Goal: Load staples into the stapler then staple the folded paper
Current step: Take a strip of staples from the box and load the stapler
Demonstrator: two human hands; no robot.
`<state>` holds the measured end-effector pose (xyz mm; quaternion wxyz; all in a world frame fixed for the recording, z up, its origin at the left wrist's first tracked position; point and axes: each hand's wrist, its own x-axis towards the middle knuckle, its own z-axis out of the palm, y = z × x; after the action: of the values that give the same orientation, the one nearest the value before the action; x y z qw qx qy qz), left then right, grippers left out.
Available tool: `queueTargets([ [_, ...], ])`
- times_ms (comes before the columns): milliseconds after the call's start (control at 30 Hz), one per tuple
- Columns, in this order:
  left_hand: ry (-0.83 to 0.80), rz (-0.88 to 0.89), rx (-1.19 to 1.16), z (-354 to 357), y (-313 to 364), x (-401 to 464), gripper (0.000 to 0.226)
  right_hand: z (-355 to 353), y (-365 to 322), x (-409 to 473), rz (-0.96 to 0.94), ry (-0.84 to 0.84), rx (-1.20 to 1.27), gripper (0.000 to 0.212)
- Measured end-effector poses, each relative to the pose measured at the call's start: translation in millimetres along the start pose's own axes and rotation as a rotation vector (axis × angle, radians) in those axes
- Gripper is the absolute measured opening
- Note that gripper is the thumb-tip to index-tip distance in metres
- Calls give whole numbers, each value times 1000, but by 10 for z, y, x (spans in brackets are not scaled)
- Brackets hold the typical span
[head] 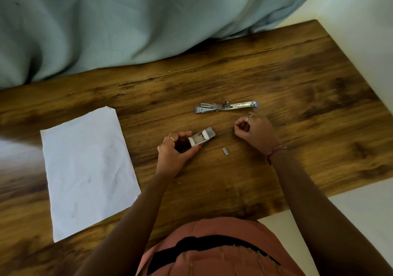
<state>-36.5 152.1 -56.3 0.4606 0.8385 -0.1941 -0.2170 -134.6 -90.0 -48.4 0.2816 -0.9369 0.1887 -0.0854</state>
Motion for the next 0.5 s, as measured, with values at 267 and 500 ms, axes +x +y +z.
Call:
queueTargets([
  [267,1,32,33,6,-14,-6,41,56,-456,14,-197,-125,199,12],
  [500,16,74,34,-7,-30,9,40,246,-637,57,-255,-236,128,17],
])
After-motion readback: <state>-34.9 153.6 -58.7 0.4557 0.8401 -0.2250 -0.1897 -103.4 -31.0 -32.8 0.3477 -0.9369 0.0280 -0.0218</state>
